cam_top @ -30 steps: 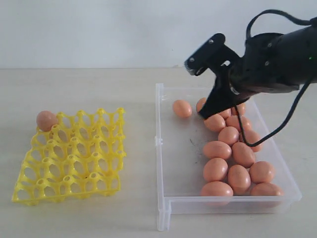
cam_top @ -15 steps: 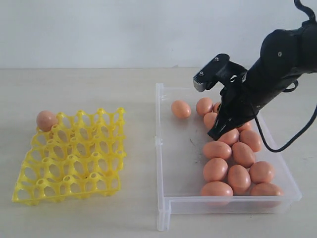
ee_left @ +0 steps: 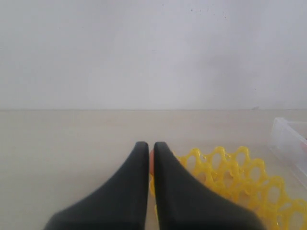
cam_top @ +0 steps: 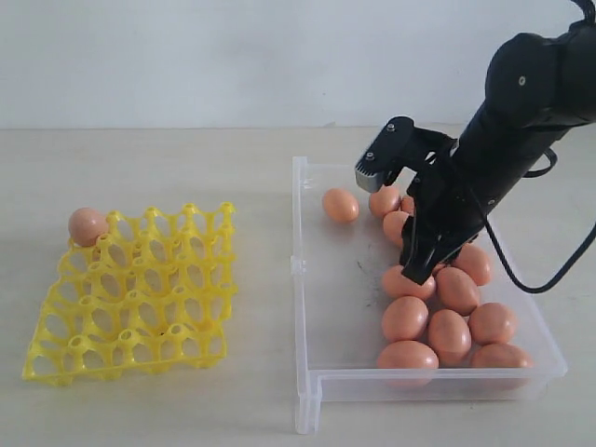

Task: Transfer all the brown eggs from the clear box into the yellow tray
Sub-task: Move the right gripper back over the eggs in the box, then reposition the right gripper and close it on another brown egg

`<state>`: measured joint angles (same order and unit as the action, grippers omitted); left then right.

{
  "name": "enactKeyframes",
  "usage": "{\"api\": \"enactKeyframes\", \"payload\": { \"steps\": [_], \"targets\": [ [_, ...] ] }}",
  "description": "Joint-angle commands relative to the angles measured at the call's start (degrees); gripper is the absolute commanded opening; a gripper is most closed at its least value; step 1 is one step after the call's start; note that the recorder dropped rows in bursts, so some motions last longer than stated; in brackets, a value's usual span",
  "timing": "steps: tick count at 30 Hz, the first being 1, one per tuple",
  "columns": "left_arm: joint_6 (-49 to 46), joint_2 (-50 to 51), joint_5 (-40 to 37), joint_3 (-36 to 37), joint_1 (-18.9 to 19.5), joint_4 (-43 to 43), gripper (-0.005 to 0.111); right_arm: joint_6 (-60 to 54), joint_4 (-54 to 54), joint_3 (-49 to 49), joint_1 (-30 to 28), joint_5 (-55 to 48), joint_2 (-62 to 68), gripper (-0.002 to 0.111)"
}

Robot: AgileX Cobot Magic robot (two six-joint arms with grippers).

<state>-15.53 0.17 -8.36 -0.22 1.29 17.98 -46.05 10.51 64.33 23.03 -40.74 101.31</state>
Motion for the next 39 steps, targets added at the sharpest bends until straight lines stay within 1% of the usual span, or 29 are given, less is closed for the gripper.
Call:
{"api": "enactKeyframes", "payload": {
  "steps": [1, 5, 7, 12, 19, 26, 34, 39],
  "targets": [
    [-0.01, -0.17, 0.83, 0.22, 0.12, 0.30, 0.004, -1.01, 0.10, 0.30, 2.48, -0.34, 0.05, 0.056],
    [-0.01, -0.17, 0.83, 0.22, 0.12, 0.30, 0.004, -1.81, -1.69, 0.30, 5.54, 1.47, 2.84, 0.053],
    [-0.01, -0.17, 0.83, 0.22, 0.12, 0.30, 0.004, -2.03, -4.90, 0.30, 6.78, 2.91, 4.28, 0.053],
    [-0.01, -0.17, 0.83, 0.22, 0.12, 0.30, 0.004, -0.46, -8.13, 0.30, 7.21, 4.50, 6.66, 0.054],
    [-0.01, -0.17, 0.83, 0.22, 0.12, 0.30, 0.004, 2.65, -13.83, 0.30, 7.21, 5.31, 6.80, 0.054],
    [-0.01, -0.17, 0.83, 0.22, 0.12, 0.30, 0.004, 2.65, -14.21, 0.30, 7.21, 5.96, 6.93, 0.054],
    [-0.01, -0.17, 0.83, 0.22, 0.12, 0.30, 0.004, 2.65, -14.26, 0.30, 7.21, 6.37, 10.68, 0.054],
    [-0.01, -0.17, 0.83, 0.22, 0.12, 0.30, 0.004, 4.42, -14.26, 0.30, 7.21, 6.64, 11.24, 0.054]
  ]
}}
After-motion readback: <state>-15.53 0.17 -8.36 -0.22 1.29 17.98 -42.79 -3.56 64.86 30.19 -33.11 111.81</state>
